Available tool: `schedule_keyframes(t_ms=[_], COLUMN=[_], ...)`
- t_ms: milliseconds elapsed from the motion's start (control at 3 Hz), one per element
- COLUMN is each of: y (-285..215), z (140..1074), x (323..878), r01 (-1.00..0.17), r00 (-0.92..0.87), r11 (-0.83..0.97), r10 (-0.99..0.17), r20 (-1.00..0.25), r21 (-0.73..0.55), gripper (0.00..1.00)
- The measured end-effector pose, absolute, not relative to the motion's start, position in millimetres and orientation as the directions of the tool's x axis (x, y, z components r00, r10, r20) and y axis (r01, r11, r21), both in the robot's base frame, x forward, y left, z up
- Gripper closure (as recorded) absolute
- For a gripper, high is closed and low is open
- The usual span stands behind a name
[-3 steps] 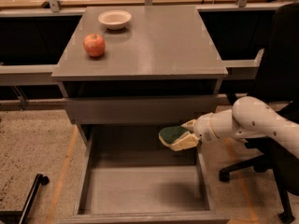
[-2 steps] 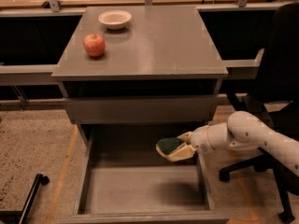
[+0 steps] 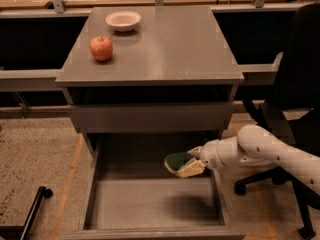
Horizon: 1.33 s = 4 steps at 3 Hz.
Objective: Place sponge into middle drawer
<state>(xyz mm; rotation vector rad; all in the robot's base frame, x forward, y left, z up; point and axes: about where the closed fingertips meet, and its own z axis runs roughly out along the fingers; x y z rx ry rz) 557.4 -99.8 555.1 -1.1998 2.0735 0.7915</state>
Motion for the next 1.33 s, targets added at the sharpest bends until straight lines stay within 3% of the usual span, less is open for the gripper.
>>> schedule_keyframes(t_ms=[333,667,1333], y=[-82.9,-64.2,-14.3], z=[524.1,480.2,417.8], x=[554.9,552.4,526.7], r01=[-0.876,-0.853,-0.809], r00=[-0.436,-0.496,-0.588], r11=[0.423,0.425,0.348], r10=[-0.492,-0.482,-0.483], r20=[-0.753,-0.722,-0.649], r21=[0.231,0.303,0.473], gripper=[1.00,0.83,0.36])
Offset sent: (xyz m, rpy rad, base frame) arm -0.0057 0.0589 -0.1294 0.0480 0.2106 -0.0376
